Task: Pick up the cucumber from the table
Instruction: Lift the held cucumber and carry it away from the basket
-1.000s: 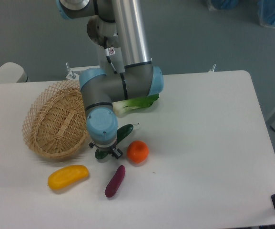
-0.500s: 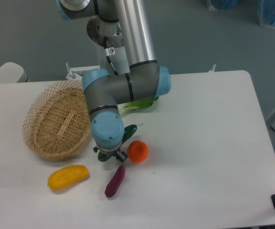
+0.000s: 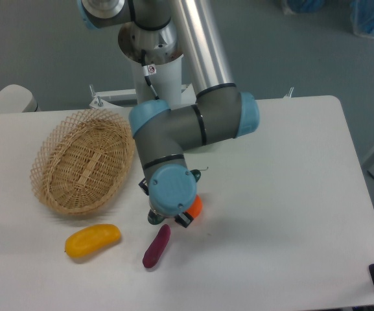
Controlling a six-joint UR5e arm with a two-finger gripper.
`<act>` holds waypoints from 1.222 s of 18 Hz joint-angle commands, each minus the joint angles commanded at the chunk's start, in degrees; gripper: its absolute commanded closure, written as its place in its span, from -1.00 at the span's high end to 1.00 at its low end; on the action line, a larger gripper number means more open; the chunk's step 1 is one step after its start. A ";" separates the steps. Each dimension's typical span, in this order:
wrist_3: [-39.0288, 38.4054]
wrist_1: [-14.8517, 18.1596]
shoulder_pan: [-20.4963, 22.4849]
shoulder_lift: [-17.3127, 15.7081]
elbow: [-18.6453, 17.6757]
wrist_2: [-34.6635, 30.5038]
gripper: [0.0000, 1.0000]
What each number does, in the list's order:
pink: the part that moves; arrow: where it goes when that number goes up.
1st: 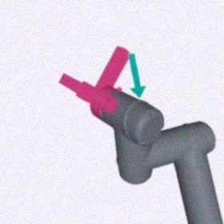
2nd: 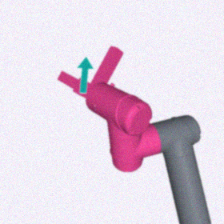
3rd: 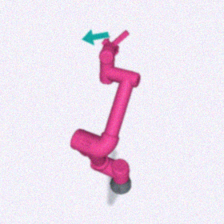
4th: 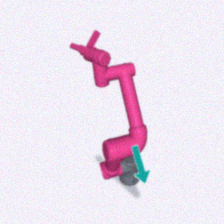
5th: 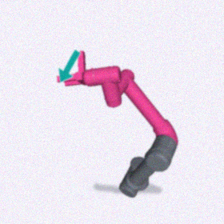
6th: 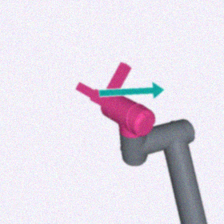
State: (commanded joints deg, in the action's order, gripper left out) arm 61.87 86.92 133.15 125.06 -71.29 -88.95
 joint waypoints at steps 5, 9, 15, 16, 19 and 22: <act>3.35 -5.17 1.58 2.20 2.30 1.49 -0.66; 3.70 -8.87 2.20 3.17 2.21 1.94 -0.71; 8.10 -10.02 3.17 3.52 2.21 1.85 -0.65; 8.10 -10.02 3.17 3.52 2.12 1.85 -0.65; 8.88 -10.11 3.34 3.52 2.12 2.37 -0.71; 11.69 -10.11 3.34 3.52 2.03 2.29 -0.71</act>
State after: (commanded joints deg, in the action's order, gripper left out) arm 73.56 76.82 136.49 128.58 -69.26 -86.66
